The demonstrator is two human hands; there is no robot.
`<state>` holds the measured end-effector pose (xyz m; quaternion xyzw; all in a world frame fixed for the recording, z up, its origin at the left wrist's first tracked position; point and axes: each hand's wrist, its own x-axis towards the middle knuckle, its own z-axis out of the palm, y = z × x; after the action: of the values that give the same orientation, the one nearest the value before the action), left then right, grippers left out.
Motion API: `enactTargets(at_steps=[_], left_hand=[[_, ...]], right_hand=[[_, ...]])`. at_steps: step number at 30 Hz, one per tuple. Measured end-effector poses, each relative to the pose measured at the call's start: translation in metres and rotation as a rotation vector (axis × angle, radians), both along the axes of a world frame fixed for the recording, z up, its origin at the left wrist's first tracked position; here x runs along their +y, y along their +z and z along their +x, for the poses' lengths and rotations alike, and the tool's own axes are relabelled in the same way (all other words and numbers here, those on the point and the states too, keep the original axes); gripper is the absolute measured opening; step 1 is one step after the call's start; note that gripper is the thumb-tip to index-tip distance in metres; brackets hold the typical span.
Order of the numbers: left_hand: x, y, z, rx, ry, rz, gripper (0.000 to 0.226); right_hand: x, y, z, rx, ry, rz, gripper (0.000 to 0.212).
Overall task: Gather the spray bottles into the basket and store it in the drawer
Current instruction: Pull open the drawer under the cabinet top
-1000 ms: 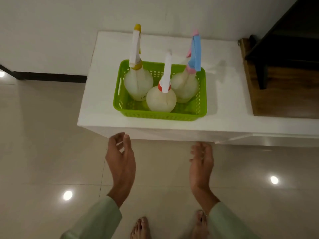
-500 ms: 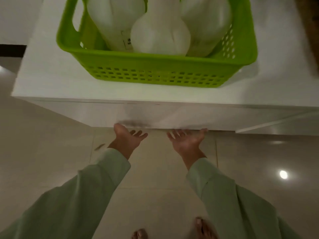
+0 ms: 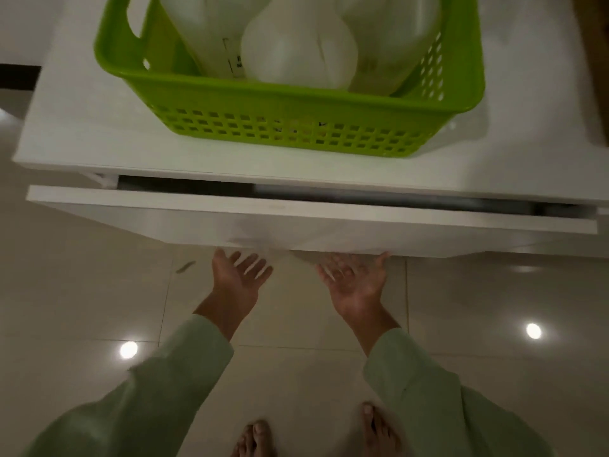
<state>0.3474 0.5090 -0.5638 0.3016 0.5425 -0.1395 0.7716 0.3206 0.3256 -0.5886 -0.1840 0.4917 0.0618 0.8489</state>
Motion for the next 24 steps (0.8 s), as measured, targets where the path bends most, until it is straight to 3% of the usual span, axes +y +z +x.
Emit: enactTargets(at_steps=[2, 4, 7, 9, 12, 15, 24], left_hand=[[-0.008, 0.035, -0.034, -0.029, -0.246, 0.382, 0.036], [-0.012, 0.077, -0.069, -0.290, -0.501, 0.890, 0.021], [-0.009, 0.128, -0.091, -0.774, -0.822, 1.454, 0.024], [-0.007, 0.153, -0.081, -0.885, -0.979, 1.648, 0.038], [-0.010, 0.171, -0.056, -0.859, -1.310, 1.719, 0.047], [-0.007, 0.168, -0.046, -0.815, -1.558, 1.797, 0.045], [-0.007, 0.168, -0.079, -0.748, -1.618, 1.877, 0.044]], right_hand=[[0.012, 0.036, -0.025, 0.072, 0.237, -0.364, 0.049], [0.024, 0.079, -0.052, -0.119, 0.459, -0.988, 0.021], [0.025, 0.128, -0.072, -0.652, 0.726, -1.807, 0.024], [0.023, 0.154, -0.059, -0.705, 0.886, -2.099, 0.036], [0.020, 0.172, -0.037, -0.491, 1.244, -2.250, 0.047], [0.014, 0.175, -0.029, -0.443, 1.350, -2.293, 0.045], [0.013, 0.189, -0.063, -0.456, 1.412, -2.193, 0.048]])
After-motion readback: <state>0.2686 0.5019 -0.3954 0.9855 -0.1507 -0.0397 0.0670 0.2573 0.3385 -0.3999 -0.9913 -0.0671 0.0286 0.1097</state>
